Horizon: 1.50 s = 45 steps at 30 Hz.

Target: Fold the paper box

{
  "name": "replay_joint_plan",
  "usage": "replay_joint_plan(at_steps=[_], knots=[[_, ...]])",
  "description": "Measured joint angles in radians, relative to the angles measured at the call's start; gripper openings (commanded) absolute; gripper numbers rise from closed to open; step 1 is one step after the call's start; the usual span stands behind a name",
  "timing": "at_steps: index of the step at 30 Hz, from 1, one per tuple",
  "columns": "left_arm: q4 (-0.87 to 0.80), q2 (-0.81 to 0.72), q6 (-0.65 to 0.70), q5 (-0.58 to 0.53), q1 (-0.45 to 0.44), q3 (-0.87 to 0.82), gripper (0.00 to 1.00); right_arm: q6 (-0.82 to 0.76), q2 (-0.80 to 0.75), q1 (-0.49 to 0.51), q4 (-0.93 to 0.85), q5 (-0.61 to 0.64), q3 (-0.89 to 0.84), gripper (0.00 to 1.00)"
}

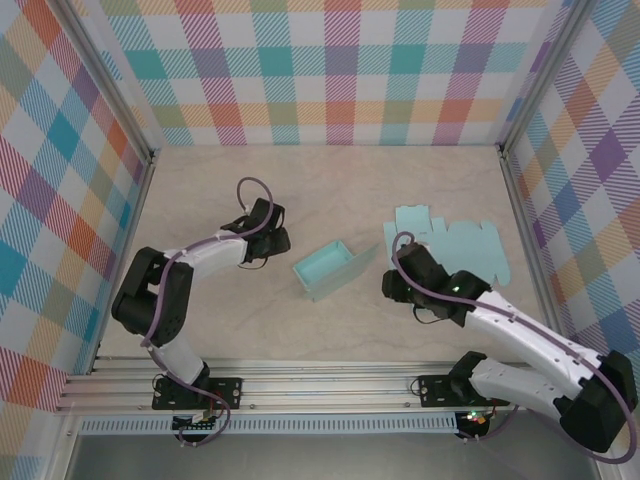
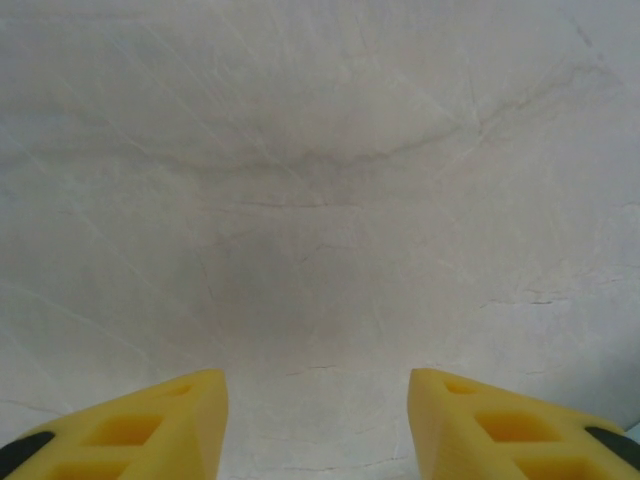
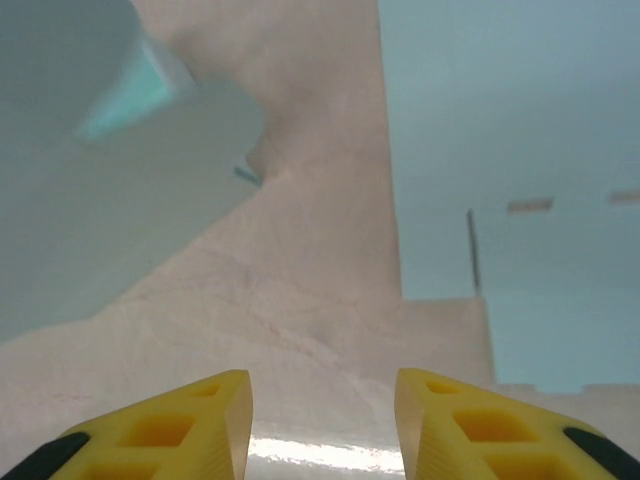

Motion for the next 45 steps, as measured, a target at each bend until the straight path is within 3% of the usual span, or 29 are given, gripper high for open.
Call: replay_joint_plan(at_steps=[7,12,19,31,39,42,45], knots=[[0.04,0.094,-0.002,0.077,-0.004,0.007,0.41,0.135,0.217,-0.008,0.352,-0.169,-0.179,0.34],[0.092,0.087,-0.008,0.097,-0.015,-0.019,0.4,0.15,0.37,-0.056,0.578,-0.257,-0.166,0.31],[0.17,0.039,-0.032,0.113,-0.04,-0.101,0.4,0.14,0.57,-0.146,0.748,-0.366,-0.077,0.3],[0.214,-0.153,-0.182,0.13,-0.192,-0.305,0.4,0.024,0.844,-0.27,0.789,-0.546,0.255,0.31],[0.257,-0.247,-0.257,0.11,-0.29,-0.325,0.44,-0.055,0.935,-0.332,0.696,-0.628,0.443,0.35],[0.24,-0.304,-0.249,0.08,-0.294,-0.331,0.53,-0.1,0.922,-0.359,0.622,-0.608,0.476,0.39],[0.19,-0.401,-0.198,0.027,-0.291,-0.328,0.75,-0.154,0.863,-0.379,0.507,-0.547,0.476,0.42]])
